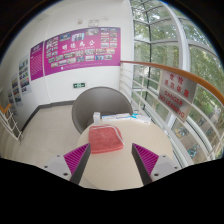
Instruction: Fold towel
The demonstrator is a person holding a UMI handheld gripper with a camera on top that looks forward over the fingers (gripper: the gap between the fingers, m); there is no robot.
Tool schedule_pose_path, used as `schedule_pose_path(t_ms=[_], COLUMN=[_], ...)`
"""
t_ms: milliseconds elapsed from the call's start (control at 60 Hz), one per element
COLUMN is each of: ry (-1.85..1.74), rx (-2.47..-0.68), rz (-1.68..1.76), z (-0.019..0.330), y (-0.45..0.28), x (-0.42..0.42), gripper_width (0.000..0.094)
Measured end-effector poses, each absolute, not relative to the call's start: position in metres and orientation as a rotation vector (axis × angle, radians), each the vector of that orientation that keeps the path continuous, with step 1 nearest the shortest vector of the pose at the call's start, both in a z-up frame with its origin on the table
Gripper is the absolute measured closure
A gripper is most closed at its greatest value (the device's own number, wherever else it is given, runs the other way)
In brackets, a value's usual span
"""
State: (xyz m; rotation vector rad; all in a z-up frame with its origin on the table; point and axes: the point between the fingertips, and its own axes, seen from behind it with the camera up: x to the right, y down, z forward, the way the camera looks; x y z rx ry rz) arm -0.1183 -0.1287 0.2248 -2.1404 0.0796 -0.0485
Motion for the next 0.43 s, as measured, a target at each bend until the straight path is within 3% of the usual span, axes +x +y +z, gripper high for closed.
schedule_pose_path(t_ms=[217, 433], ry=[0.054, 0.083], rx=[-2.157, -2.164], rz=[-0.076, -0.047], z=[0.248, 0.252], y=[-0.217, -0.252], x=[-0.128, -0.139], gripper_width=[0.0079, 0.0081])
